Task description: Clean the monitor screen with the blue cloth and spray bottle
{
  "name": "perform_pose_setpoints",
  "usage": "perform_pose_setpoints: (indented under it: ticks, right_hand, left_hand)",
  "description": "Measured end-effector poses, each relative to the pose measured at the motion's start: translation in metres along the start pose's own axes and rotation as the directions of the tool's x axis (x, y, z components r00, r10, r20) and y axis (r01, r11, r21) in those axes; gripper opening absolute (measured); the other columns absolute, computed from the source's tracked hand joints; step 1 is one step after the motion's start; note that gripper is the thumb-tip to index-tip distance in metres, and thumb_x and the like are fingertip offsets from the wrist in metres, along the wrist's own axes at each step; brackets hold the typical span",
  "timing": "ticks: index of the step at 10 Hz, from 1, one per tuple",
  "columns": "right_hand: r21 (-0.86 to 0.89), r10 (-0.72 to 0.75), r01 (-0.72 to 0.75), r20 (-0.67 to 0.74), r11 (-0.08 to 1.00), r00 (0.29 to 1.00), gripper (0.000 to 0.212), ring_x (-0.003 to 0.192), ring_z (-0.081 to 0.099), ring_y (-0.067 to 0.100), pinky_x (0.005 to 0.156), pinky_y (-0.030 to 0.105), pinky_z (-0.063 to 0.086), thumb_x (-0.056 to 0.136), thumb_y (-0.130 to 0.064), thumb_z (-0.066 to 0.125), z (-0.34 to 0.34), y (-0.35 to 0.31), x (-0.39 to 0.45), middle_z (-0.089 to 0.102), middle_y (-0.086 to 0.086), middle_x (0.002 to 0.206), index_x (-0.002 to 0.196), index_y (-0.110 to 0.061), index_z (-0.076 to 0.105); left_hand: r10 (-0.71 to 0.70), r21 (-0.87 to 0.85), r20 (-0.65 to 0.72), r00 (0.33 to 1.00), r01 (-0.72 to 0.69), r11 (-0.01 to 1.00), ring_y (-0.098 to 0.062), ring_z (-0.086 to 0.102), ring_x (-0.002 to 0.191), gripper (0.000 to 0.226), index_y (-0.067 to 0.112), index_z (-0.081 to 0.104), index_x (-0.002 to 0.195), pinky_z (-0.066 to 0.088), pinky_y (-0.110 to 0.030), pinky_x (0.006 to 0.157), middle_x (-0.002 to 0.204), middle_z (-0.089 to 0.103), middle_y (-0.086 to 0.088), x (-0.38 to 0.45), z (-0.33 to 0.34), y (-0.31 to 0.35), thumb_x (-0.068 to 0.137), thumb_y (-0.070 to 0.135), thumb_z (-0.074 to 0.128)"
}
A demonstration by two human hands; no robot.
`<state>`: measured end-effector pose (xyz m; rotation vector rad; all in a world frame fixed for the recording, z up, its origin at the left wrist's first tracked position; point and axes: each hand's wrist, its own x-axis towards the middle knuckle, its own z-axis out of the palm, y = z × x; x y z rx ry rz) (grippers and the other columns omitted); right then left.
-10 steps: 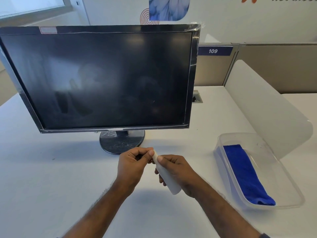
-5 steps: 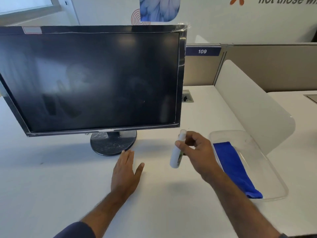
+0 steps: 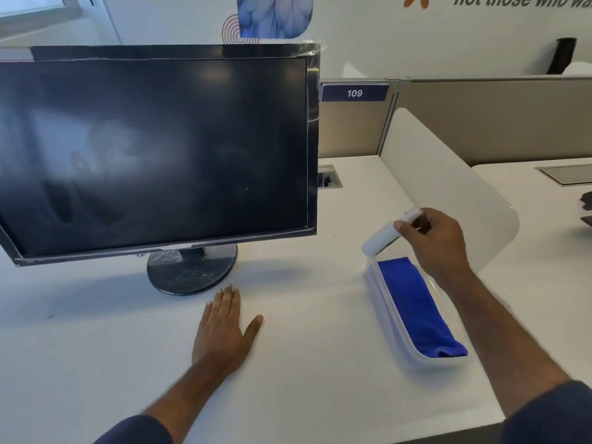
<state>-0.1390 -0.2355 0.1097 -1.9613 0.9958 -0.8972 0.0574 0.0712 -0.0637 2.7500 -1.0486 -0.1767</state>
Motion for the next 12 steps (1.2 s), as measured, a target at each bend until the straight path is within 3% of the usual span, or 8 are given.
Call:
perform_pose_setpoints:
  ticks: [2,3,5,6,9,12]
  right_hand:
    - [0.035,0.032,-0.028,-0.114,0.999,0.993,0.021,0.074,0.059,0.028,0.073,0.042,0.054,0.085,-0.024,0.074,-0.019,0.014,0.017,0.067,0.014,0.085,0.098,-0.008,0.068]
    - [-0.067,-0.015,0.003,-0.182,0.998,0.983,0.020,0.077,0.061,0.029,0.074,0.040,0.054,0.086,-0.022,0.073,-0.027,0.020,0.020,0.067,0.011,0.085,0.097,-0.007,0.066]
    - [-0.353,0.018,-0.061,-0.122,0.934,0.992,0.016,0.078,0.060,0.029,0.071,0.033,0.047,0.085,-0.011,0.067,-0.026,0.056,0.023,0.064,0.010,0.086,0.099,-0.003,0.063]
    - [-0.451,0.042,-0.085,-0.105,0.889,0.994,0.011,0.078,0.060,0.032,0.072,0.039,0.052,0.089,-0.012,0.060,-0.021,0.072,0.023,0.066,0.014,0.087,0.098,-0.004,0.062]
    - [-0.580,0.062,-0.098,-0.081,0.809,0.995,0.025,0.095,0.064,0.037,0.083,0.043,0.053,0.093,-0.013,0.059,-0.019,0.085,0.028,0.067,0.019,0.107,0.116,-0.002,0.060]
    - [-0.660,0.069,-0.111,-0.089,0.743,0.994,0.052,0.110,0.057,0.039,0.089,0.048,0.050,0.086,-0.015,0.071,-0.017,0.070,0.029,0.059,0.021,0.122,0.133,-0.005,0.051]
  left_hand:
    - [0.003,0.016,-0.004,1.000,-0.003,1.000,-0.016,-0.008,0.153,0.096,0.016,-0.003,0.158,-0.006,-0.030,0.121,0.167,-0.007,0.001,0.000,0.002,-0.001,0.083,0.076,-0.005]
    - [0.002,0.017,-0.005,1.000,-0.002,1.000,-0.015,-0.008,0.153,0.099,0.016,-0.004,0.158,-0.005,-0.030,0.122,0.166,-0.008,0.001,0.001,0.002,-0.001,0.081,0.078,-0.009]
    - [0.006,0.011,-0.016,1.000,-0.005,1.000,-0.015,-0.007,0.153,0.097,0.014,-0.002,0.158,-0.004,-0.031,0.123,0.167,-0.006,0.001,0.001,0.002,-0.001,0.083,0.076,-0.003]
    - [0.008,0.018,-0.014,1.000,-0.008,1.000,-0.015,-0.007,0.153,0.097,0.014,-0.003,0.158,-0.005,-0.031,0.122,0.167,-0.006,0.001,0.001,0.003,0.000,0.083,0.076,-0.004]
    - [0.004,0.015,-0.008,1.000,-0.004,1.000,-0.015,-0.008,0.153,0.095,0.015,-0.002,0.158,-0.004,-0.031,0.123,0.167,-0.006,0.001,0.001,0.003,-0.001,0.085,0.075,-0.002]
    - [0.003,0.017,-0.001,1.000,-0.003,1.000,-0.015,-0.009,0.153,0.095,0.014,-0.004,0.158,-0.005,-0.031,0.122,0.166,-0.007,0.001,0.001,0.001,0.001,0.084,0.075,-0.002]
